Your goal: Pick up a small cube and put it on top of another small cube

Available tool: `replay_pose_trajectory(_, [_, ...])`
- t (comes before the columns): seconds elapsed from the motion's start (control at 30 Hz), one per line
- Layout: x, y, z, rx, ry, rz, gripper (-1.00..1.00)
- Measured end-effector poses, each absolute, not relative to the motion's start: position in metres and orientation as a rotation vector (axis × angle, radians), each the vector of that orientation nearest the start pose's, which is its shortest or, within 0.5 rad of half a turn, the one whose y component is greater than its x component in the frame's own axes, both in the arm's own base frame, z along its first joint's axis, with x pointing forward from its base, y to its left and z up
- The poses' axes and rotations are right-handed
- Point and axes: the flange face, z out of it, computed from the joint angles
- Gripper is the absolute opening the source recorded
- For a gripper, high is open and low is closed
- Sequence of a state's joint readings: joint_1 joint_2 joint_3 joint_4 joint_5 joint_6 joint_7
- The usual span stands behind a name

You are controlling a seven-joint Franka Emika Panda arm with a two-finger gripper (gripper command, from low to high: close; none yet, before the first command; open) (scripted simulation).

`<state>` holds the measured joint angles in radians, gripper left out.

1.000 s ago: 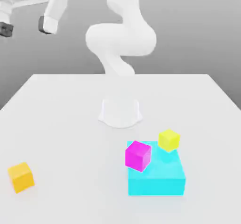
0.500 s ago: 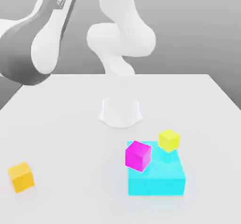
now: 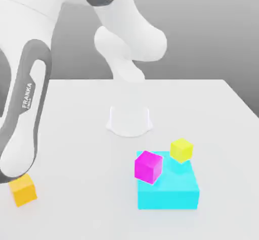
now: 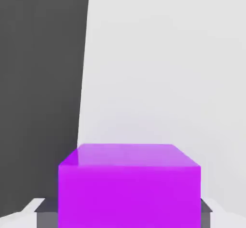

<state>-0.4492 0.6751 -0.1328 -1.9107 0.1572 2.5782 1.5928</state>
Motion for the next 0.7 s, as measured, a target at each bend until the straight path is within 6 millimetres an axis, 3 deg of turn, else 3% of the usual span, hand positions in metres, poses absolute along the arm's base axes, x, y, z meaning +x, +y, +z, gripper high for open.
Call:
replay_pose_trajectory(0.13, [0.521,-0.337,0.196,-1.345,2.837,-0.001,-1.00])
replay_pose_trajectory(0.4, [0.518,-0.201,0.264,-2.045,2.395,-0.008,-1.00])
replay_pose_trajectory(0.57, [0.493,-0.111,0.294,-2.445,1.990,-0.009,-1.00])
replay_pose_trajectory(0.7, [0.461,-0.051,0.311,-2.701,1.625,-0.008,-1.00])
